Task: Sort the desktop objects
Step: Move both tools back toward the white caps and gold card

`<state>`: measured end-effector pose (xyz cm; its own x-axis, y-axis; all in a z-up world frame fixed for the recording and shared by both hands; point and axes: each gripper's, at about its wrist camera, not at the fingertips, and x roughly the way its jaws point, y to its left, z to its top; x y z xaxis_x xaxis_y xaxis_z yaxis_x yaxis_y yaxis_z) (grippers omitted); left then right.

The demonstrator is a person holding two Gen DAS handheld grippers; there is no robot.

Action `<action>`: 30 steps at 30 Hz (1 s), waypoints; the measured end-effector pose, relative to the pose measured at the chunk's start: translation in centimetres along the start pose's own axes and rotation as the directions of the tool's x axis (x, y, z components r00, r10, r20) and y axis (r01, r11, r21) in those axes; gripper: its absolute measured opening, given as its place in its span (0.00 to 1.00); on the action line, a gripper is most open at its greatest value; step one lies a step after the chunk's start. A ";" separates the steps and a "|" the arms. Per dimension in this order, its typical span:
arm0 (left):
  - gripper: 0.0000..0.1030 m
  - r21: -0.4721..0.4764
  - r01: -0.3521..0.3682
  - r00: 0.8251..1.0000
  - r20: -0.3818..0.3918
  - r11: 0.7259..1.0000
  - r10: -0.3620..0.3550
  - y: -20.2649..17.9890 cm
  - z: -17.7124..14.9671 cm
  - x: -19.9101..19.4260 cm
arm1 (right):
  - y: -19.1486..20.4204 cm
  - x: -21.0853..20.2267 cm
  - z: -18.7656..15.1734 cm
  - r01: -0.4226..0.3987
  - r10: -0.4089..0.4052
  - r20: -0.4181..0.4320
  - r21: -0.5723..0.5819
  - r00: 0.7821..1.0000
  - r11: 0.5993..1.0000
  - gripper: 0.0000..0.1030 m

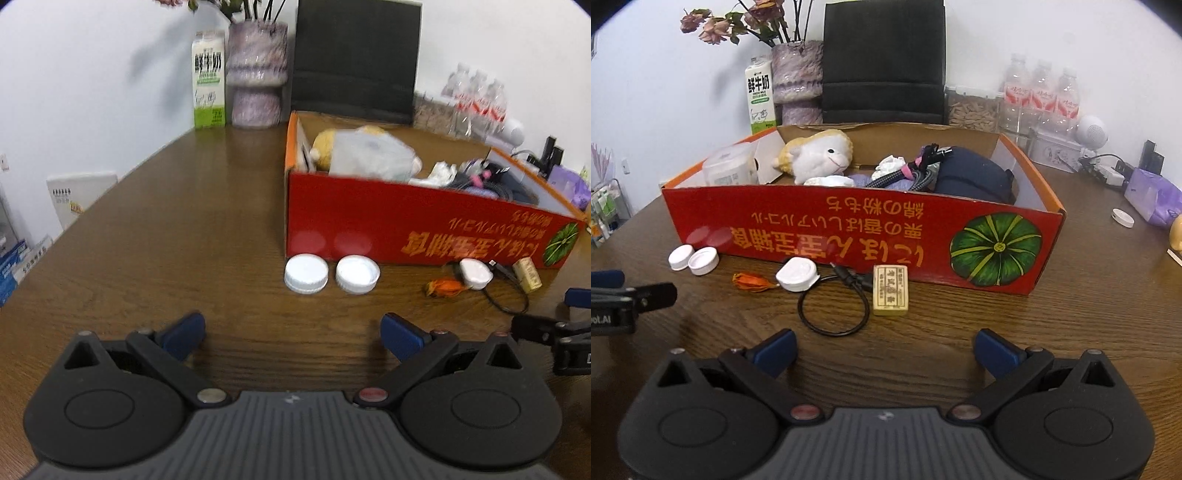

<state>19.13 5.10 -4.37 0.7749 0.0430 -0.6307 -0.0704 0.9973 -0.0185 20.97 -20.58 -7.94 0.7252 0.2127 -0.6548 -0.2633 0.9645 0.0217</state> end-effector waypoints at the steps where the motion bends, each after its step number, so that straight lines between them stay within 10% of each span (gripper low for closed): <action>1: 1.00 0.008 -0.007 1.000 -0.006 1.000 0.007 -0.2 0.1 0.1 | 0.0 0.0 -0.1 0.002 -0.002 0.008 0.001 1.000 1.000 1.00; 30: 1.00 0.014 -0.016 1.000 -0.011 1.000 0.016 -0.6 0.4 0.6 | 0.4 0.4 0.2 0.003 -0.003 0.013 0.001 1.000 1.000 1.00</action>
<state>19.91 4.55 -4.43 0.7665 0.0584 -0.6395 -0.0737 0.9973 0.0027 21.31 -20.06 -8.04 0.7342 0.2121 -0.6449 -0.2609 0.9651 0.0204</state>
